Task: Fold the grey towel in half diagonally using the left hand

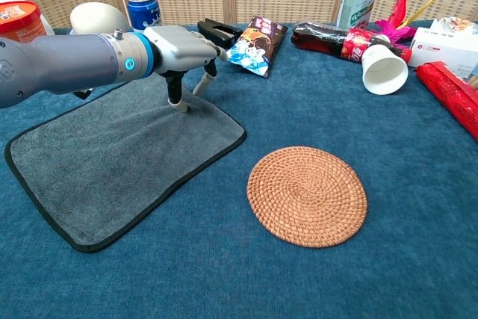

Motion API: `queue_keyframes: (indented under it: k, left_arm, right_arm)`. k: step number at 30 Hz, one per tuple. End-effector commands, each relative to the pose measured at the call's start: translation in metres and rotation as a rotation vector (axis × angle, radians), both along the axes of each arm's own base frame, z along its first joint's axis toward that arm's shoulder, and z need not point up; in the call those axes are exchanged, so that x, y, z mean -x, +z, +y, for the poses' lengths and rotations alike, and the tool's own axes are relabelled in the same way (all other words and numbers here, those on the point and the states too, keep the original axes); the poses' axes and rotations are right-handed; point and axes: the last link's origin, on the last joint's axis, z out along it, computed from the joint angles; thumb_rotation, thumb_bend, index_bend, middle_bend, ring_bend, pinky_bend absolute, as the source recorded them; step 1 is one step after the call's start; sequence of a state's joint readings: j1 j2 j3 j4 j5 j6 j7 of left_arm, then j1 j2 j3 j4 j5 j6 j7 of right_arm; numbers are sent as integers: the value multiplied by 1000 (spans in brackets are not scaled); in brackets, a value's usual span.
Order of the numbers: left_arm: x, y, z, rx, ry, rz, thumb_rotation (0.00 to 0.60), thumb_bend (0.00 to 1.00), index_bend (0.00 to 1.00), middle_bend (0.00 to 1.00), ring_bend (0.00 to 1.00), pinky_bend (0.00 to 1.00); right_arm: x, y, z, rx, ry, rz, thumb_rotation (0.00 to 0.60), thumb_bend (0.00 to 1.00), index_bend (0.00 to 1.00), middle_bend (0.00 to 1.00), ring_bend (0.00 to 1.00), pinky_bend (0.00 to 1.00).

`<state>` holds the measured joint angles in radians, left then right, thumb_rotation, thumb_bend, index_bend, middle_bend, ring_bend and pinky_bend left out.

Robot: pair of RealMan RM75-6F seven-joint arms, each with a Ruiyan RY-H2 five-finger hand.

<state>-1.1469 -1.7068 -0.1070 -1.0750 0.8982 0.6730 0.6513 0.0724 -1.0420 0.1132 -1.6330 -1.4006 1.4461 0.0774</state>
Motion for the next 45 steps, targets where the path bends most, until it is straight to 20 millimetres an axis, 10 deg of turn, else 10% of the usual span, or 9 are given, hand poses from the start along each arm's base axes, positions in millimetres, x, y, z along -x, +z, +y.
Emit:
queue_keyframes:
  k: [1,30,45]
  left_arm:
    - [-1,2,-1,-5,-3,-10,600,298,583,0,0,39]
    - [14,35,-26,22,53,-49,600,346,653,0,0,43]
    - [24,64,-28,-20,70,-146,600,211,47,0,0,26]
  right_arm:
    - [0,0,0,-1,2,0,557,0,0,0,0,0]
    - [-6,-1,4,-7,27,-7,577,0,0,0,0,0]
    - [-9,-1,4,-10,30,-28,579,0,0,0,0,0]
